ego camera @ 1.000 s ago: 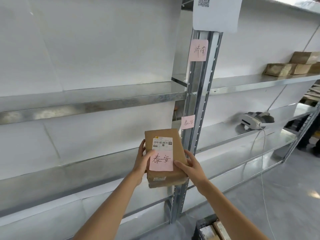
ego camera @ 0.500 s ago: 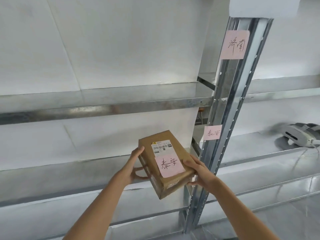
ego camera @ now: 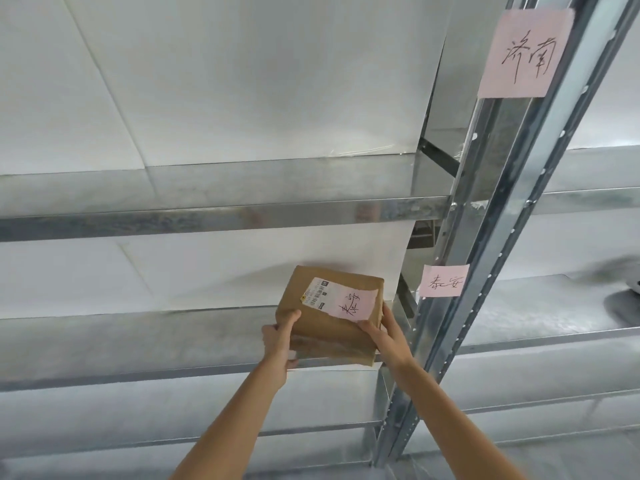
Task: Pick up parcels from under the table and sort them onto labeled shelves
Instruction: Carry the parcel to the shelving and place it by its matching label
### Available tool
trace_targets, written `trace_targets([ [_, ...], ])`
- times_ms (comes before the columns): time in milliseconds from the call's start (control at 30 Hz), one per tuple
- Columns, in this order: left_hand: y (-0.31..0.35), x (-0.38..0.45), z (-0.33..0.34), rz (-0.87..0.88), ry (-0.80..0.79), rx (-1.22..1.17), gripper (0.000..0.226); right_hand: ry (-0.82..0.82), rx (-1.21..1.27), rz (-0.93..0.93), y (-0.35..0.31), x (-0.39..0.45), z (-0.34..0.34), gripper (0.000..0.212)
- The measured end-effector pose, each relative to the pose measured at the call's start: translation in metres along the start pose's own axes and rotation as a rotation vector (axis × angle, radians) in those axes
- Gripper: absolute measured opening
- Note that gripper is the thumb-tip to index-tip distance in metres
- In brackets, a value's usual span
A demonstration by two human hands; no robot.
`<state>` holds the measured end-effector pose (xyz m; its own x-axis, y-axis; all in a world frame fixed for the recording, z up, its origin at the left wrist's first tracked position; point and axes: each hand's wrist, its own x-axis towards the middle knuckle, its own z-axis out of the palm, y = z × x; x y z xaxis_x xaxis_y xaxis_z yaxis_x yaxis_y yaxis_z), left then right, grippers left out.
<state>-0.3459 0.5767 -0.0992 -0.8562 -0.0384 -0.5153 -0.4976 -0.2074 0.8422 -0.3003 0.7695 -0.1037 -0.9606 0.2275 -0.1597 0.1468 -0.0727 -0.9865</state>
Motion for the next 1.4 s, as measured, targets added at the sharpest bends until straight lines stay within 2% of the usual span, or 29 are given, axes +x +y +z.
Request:
trace_targets([
  [133,-0.001,0.012,0.000,0.158,0.033,0.276,0.040,0.031,-0.057,-0.013,-0.003,0.022,-0.008,0.055],
  [233,-0.001,0.021,-0.001,0.260,-0.014,0.349,0.049,0.023,-0.106,-0.022,-0.006,0.036,-0.009,0.054],
  [300,0.001,0.027,0.001,0.290,-0.030,0.410,0.058,0.050,-0.154,-0.028,-0.005,0.045,-0.012,0.063],
  [367,0.002,0.033,0.006,0.290,-0.052,0.453,0.063,0.077,-0.203,-0.001,-0.002,0.055,-0.016,0.073],
  [533,-0.008,0.045,0.022,0.268,-0.099,0.542,0.070,0.056,-0.323,0.130,0.012,0.073,-0.022,0.075],
  [633,-0.015,0.049,0.030,0.263,-0.104,0.552,0.070,0.028,-0.291,0.176,0.019,0.079,-0.026,0.076],
  [767,-0.019,0.049,0.034,0.282,-0.090,0.552,0.071,-0.005,-0.258,0.152,0.024,0.079,-0.032,0.063],
  [867,-0.021,0.049,0.034,0.309,-0.070,0.576,0.071,-0.015,-0.306,0.142,0.024,0.071,-0.033,0.063],
  [1067,-0.019,0.036,0.031,0.306,-0.002,0.601,0.075,-0.025,-0.371,0.206,0.026,0.041,-0.038,0.087],
  [1200,-0.014,0.020,0.021,0.293,0.050,0.637,0.075,-0.011,-0.406,0.187,0.020,0.025,-0.043,0.085],
  [1400,0.001,-0.016,-0.002,0.361,0.065,0.707,0.066,-0.017,-0.616,0.017,-0.010,0.000,-0.030,0.076],
])
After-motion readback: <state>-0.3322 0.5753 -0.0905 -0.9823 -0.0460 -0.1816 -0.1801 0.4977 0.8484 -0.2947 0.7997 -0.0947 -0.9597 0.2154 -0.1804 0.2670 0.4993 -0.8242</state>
